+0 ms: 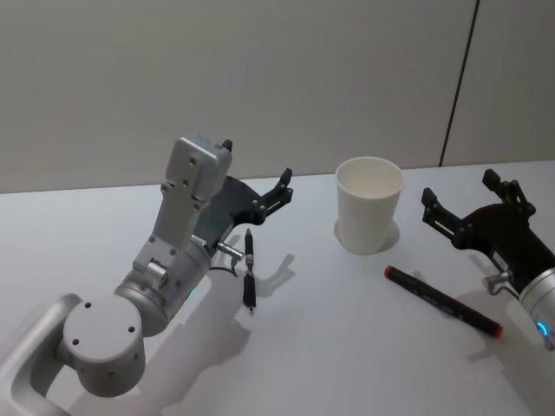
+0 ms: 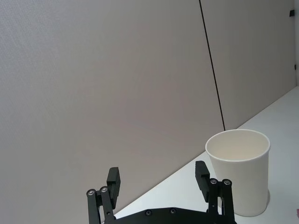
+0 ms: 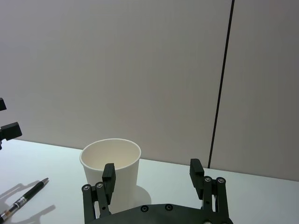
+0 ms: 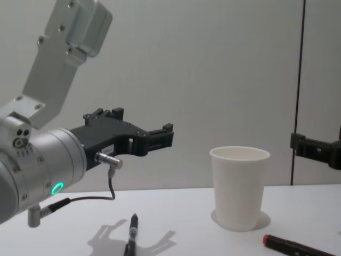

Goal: Place the pen into the pen holder.

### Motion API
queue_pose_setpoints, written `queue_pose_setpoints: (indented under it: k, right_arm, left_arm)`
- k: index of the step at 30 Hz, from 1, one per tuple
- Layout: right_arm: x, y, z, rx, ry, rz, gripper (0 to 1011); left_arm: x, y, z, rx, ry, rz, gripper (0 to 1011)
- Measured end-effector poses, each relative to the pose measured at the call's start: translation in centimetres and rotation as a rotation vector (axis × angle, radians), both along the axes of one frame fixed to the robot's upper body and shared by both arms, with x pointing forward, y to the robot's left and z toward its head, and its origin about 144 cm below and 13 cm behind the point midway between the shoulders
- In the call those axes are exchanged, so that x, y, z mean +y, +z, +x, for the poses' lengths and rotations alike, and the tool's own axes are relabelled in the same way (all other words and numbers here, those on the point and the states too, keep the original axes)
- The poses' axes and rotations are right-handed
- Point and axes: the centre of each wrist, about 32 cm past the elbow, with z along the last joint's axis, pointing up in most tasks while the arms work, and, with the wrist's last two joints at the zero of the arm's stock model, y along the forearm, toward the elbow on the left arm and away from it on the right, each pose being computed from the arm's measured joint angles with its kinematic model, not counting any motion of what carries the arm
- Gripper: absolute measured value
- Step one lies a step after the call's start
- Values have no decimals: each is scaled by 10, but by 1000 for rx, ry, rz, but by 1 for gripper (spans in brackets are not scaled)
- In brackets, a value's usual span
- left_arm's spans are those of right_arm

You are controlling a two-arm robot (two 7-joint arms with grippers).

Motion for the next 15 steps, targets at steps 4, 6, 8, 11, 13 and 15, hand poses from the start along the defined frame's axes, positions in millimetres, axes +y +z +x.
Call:
queue_pose_setpoints:
  k: [4,6,8,11,13,15]
  right_arm:
    - [0,0,0,0,0,0,1002]
    - [0,0,0,0,0,0,1002]
    - [0,0,0,0,0,0,1002]
    - [0,0,0,0,0,0,1001]
    - [0,0,0,0,0,0,1001]
    - [0,0,0,0,0,0,1001]
  left_arm:
    - [0,0,0,0,0,0,1001]
    - [0,0,0,0,0,0,1001]
    - [0,0,0,0,0,0,1001]
    - [0,0,0,0,0,0,1001]
    - [0,0,0,0,0,0,1001]
    - [0,0,0,0,0,0,1001]
